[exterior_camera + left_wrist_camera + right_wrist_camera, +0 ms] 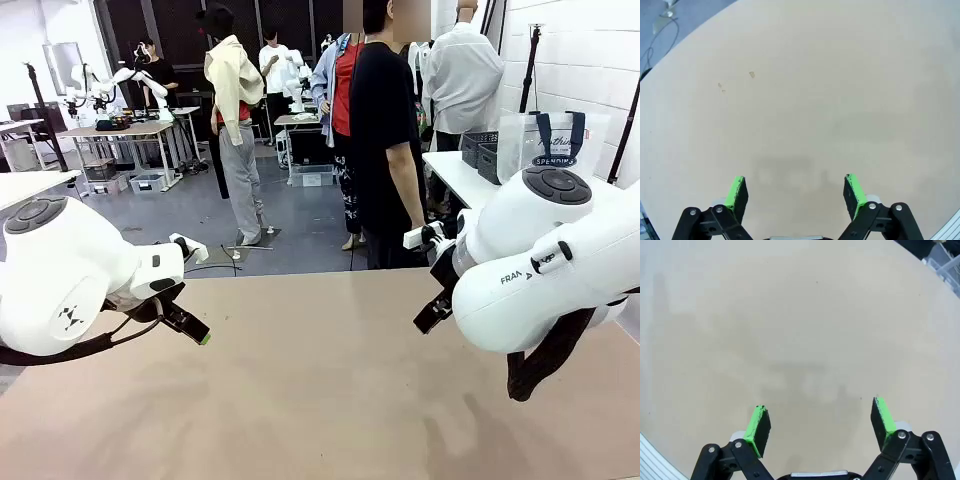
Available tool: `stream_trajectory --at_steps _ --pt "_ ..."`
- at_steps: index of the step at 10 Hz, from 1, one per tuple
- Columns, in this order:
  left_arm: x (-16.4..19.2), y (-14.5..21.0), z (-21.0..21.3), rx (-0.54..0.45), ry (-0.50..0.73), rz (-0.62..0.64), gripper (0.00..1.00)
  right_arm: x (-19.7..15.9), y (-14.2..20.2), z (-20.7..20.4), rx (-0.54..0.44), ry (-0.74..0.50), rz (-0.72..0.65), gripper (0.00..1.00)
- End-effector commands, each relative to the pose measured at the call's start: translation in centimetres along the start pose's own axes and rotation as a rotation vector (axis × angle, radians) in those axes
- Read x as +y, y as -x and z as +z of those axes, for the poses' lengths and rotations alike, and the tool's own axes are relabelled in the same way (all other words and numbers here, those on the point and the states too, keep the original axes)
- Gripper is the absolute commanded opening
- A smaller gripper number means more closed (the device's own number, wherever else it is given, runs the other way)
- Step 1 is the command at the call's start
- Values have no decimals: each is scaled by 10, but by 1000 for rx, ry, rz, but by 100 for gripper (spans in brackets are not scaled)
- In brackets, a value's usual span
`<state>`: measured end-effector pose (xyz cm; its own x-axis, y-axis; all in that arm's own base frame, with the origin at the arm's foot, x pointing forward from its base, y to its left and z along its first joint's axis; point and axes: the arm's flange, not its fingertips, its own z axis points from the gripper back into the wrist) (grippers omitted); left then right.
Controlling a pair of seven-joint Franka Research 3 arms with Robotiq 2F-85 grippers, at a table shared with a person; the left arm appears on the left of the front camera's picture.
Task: Transfer purchased items from the store into the shopping bag.
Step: Open the Reusable shopping bag in the center of the table.
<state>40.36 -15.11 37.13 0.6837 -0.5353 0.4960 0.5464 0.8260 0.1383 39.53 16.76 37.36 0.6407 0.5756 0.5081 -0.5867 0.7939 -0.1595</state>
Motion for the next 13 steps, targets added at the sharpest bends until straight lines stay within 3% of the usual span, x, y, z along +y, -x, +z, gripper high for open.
stream_trajectory --at_steps 1,13 --pt "0 0 0 0 0 0 100 0 0 0 0 0 0 100" --pt "0 0 0 0 0 0 100 0 0 0 0 0 0 100"
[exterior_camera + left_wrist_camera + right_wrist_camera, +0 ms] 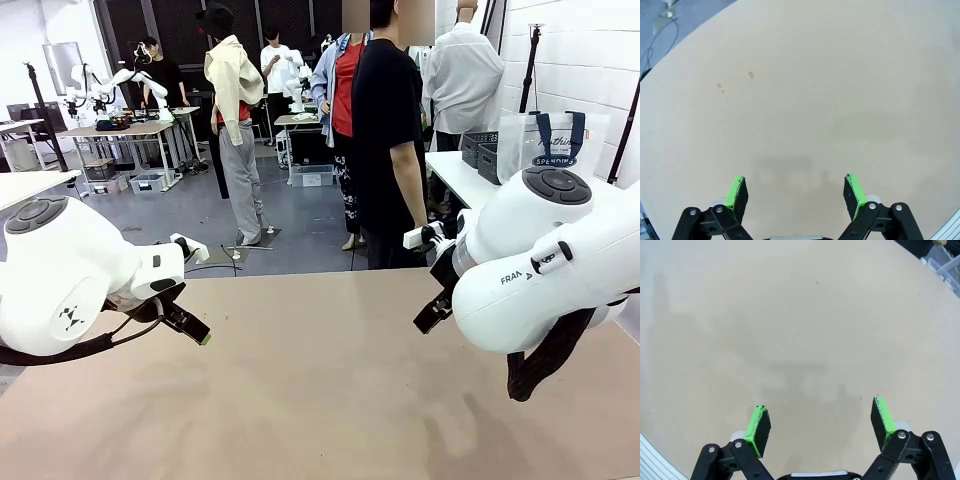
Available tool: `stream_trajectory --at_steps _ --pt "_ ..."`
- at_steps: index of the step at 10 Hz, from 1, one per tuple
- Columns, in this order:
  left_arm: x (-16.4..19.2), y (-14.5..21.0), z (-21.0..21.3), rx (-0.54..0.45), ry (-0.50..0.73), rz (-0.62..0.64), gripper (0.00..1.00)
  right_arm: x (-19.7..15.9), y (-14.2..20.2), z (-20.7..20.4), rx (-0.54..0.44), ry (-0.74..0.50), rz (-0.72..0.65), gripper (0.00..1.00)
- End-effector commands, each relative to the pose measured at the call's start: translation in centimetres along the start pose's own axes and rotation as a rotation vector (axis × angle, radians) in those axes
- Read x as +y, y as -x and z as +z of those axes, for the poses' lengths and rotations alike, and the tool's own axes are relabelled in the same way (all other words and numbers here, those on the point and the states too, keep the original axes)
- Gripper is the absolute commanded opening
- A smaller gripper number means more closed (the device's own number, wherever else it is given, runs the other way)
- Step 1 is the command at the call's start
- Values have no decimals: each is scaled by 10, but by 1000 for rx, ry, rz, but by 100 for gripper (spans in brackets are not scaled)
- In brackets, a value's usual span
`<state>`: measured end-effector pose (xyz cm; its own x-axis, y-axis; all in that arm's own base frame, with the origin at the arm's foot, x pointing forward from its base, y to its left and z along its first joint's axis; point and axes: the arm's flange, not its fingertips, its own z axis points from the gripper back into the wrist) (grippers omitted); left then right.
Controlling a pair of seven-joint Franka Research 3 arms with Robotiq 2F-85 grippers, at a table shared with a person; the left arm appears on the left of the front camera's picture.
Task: Transfer purchased items from the store into the shopping bag.
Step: Open the Reusable shopping bag in the center of the table.
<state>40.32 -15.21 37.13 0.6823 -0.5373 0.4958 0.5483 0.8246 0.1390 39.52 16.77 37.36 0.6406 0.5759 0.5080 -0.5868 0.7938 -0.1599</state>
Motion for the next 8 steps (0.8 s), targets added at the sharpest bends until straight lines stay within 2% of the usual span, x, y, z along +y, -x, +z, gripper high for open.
stream_trajectory --at_steps 1,8 --pt "1 0 0 0 -1 2 100 0 0 0 0 0 0 100" --pt "0 0 0 0 0 0 100 0 0 0 0 0 0 100"
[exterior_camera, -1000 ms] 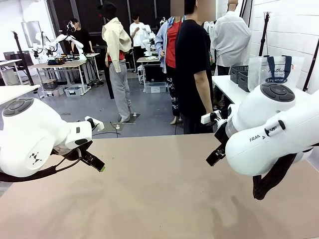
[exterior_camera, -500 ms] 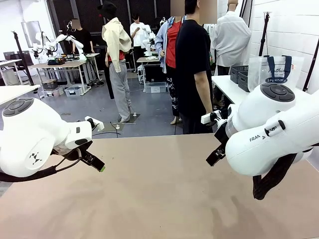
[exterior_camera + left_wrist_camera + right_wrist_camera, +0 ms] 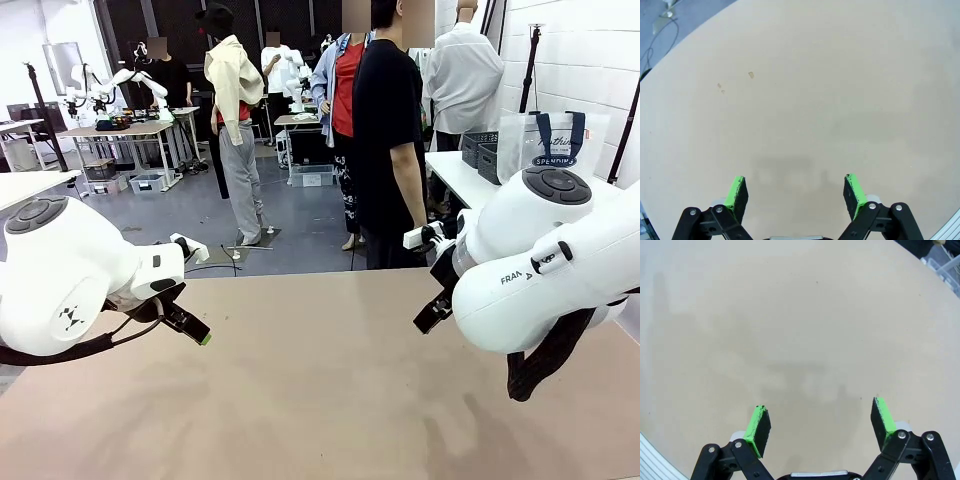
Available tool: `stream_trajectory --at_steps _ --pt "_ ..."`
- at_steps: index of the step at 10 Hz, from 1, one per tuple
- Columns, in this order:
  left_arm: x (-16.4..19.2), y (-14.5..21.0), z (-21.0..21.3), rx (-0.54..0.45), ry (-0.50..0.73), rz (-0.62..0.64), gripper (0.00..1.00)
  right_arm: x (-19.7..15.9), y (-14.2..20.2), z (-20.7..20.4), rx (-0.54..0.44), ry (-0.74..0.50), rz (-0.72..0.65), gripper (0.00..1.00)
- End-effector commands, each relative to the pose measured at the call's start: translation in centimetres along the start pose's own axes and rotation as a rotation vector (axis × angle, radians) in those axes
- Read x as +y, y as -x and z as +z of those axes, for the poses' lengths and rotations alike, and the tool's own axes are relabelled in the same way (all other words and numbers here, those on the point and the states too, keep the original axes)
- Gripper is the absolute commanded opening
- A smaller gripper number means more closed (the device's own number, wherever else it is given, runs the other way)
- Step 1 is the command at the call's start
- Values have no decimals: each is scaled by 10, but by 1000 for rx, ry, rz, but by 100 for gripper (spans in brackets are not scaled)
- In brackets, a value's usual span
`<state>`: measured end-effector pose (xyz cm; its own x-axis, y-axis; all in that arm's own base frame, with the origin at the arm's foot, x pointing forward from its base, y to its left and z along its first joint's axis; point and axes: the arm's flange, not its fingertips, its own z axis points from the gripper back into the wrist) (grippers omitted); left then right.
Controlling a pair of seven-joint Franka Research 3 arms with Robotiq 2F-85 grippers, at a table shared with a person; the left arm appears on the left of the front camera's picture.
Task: Transfer purchased items from the store into the shopping bag.
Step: Open the Reusable shopping bag in the center of the table.
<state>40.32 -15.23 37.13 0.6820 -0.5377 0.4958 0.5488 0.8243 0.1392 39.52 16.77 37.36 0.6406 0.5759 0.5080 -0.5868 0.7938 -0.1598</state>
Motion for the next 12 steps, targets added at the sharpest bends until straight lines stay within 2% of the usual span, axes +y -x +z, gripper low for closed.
stream_trajectory --at_steps 1,5,9,12 --pt "-7 -5 7 31 52 -19 100 6 0 4 20 -33 24 100" --pt "-17 -19 28 33 233 -14 100 22 -8 28 57 -140 49 100" --pt "-5 -31 71 -88 215 -147 100 23 -29 86 21 -209 145 100" --pt "6 -37 88 -147 183 -181 100 14 -41 117 -49 -185 178 100"
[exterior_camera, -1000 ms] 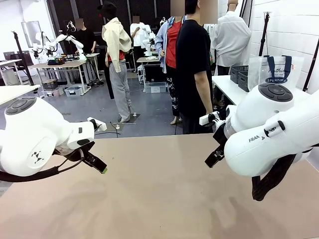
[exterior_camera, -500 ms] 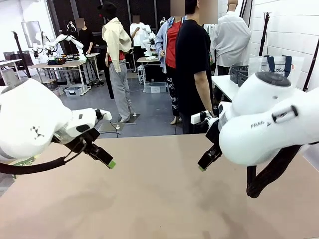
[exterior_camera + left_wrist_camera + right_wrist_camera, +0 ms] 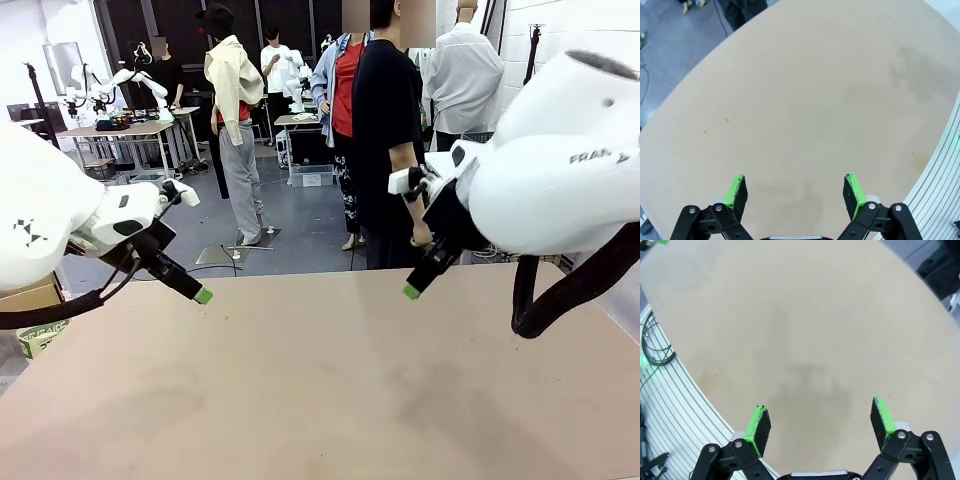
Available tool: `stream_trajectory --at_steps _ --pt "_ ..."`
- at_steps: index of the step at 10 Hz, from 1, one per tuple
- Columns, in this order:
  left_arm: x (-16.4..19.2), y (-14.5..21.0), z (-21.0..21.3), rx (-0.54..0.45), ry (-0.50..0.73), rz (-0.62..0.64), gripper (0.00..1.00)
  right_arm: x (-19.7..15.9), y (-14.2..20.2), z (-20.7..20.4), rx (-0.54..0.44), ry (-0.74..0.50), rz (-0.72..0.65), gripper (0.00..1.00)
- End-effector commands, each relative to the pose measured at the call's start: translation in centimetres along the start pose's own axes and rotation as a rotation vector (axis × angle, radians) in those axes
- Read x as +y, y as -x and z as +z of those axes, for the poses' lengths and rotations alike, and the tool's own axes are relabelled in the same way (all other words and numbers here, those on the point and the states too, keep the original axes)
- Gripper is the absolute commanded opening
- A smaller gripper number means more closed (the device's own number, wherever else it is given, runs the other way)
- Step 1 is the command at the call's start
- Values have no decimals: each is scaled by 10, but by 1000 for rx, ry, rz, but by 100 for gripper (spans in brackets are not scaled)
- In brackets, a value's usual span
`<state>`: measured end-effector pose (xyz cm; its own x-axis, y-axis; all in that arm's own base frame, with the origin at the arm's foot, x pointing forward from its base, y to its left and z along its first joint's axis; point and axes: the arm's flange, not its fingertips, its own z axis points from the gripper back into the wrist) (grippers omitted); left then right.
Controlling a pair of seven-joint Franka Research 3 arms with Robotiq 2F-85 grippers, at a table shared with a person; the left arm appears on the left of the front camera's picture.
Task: Transfer purchased items from the store into the shopping bag.
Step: Open the Reusable shopping bag in the center of the table.
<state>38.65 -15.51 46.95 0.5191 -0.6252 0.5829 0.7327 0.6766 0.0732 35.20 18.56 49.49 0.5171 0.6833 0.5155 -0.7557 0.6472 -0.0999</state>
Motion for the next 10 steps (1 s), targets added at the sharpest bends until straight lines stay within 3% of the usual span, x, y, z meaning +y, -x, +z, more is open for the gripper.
stream_trajectory --at_steps 1,4,10 --pt "4 2 -4 -21 -1 -19 100 -7 5 -1 -28 -17 25 100" --pt "-3 6 -23 -59 -24 6 100 -16 13 -15 -34 -34 30 100" --pt "-6 13 -41 -36 -28 31 100 -26 27 -37 -39 -43 58 100"
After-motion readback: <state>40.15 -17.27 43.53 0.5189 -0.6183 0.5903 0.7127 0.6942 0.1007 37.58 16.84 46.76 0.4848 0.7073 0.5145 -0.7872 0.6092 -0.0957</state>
